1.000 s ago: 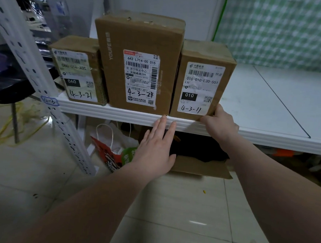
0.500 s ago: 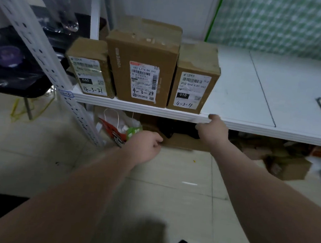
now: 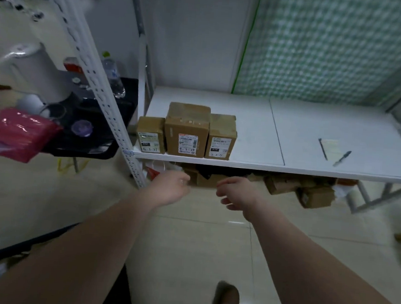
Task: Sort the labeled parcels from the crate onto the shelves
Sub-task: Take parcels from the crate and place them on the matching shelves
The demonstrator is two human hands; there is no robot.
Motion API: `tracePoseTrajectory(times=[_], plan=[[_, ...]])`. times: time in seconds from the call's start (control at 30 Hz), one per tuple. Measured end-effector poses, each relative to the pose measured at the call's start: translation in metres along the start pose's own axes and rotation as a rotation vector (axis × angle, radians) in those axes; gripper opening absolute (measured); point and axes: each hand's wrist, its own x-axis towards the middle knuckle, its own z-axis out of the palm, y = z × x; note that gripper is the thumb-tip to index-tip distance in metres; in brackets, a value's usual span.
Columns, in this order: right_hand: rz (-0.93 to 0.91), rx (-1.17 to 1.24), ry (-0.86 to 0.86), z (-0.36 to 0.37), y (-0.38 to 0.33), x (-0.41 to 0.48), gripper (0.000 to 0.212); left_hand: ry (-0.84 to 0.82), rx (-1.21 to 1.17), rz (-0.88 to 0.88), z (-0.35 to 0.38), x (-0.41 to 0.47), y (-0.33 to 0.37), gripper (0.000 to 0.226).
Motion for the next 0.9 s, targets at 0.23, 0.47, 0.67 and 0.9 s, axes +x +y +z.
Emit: tracePoseTrajectory(times=[0.23,0.47,0.67,0.9], plan=[[-0.109,0.062,0.010,0.007,-0.032,-0.095,0.020,0.176,-0.180,-0.008,-0.058,-0.102,0.022,0.037],[-0.178,0.026,-0.043,0.033,-0.002,-0.171,0.011,0.272,-0.397,-0.146,-0.042,-0.196,-0.013,0.030],[-0.100,-0.036,-0.068,0.060,0.075,-0.218,0.009,0.269,-0.371,-0.211,0.007,-0.277,-0.054,0.029],[-0.061,-0.059,-0.135,0.142,0.090,-0.257,0.013,0.301,-0.279,-0.265,-0.003,-0.368,-0.116,0.033]])
